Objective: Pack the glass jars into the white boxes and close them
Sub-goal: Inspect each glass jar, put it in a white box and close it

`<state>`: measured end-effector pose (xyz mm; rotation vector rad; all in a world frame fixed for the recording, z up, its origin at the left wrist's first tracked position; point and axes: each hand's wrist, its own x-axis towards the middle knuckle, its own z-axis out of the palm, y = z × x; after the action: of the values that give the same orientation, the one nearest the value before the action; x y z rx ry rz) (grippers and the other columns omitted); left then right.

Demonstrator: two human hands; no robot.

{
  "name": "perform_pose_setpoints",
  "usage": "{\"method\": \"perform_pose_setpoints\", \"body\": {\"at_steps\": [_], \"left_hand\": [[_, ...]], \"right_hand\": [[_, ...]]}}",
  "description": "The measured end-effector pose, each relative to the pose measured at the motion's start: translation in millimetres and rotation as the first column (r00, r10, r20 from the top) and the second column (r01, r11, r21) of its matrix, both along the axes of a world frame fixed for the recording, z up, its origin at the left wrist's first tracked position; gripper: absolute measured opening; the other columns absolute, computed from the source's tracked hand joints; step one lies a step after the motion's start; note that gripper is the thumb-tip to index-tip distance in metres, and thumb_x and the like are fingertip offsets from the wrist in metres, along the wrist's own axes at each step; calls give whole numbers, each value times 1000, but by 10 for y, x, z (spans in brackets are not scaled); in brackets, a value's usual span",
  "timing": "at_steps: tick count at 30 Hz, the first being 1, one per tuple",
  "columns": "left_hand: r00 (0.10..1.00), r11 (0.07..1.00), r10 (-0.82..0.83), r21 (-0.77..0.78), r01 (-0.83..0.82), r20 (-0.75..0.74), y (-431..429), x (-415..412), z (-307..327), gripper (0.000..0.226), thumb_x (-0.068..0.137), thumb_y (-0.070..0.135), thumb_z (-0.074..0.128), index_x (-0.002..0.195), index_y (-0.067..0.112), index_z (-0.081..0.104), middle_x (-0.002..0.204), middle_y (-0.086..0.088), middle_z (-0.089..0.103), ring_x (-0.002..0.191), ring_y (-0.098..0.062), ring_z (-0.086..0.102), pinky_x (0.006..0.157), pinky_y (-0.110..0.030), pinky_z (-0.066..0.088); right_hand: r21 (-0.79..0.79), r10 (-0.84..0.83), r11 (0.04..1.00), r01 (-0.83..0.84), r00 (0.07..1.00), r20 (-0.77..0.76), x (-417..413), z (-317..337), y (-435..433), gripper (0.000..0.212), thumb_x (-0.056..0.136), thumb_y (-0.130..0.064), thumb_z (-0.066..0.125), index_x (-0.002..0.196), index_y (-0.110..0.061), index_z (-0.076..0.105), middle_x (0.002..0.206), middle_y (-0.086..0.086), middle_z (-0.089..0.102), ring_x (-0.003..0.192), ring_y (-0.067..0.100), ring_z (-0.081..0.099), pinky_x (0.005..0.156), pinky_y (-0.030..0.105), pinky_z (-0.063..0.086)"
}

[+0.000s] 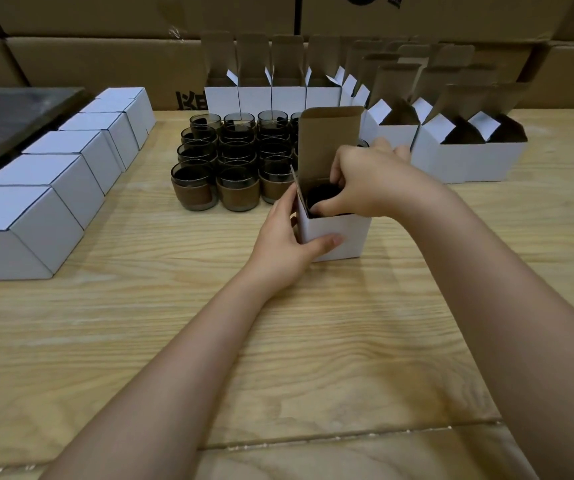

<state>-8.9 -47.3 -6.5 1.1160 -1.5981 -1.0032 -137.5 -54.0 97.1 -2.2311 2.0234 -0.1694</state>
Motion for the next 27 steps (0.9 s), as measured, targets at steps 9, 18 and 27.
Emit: {"method": "perform_pose_setpoints", "body": {"at_steps": [9,18,27], "left_hand": [[1000,1000,-19,-8,19,-22,-9,0,-29,81,74,21,82,142,22,39,135,3,53,118,-3,53,93,-15,48],[989,998,-52,-45,46,-138,16,-7,-64,83,78,2,76,134,26,20,138,-7,49,121,-12,54,97,-25,48],[991,999,-49,-19,47,-123,45,-14,-28,61,80,8,76,119,39,43,125,4,54,105,-6,58,84,-22,54]], "right_hand": [[-141,31,990,-13,992,121,-18,13,-71,36,87,-53,59,90,-17,62,84,-3,59,93,18,53,86,34,39],[-31,-4,929,369,93,996,-226,-530,-85,35,98,-7,44,131,-20,51,116,-6,61,110,11,57,94,30,47],[-138,129,986,96,96,987,-144,-733,-72,59,90,8,47,124,-40,45,124,5,59,113,26,60,89,40,53]]}}
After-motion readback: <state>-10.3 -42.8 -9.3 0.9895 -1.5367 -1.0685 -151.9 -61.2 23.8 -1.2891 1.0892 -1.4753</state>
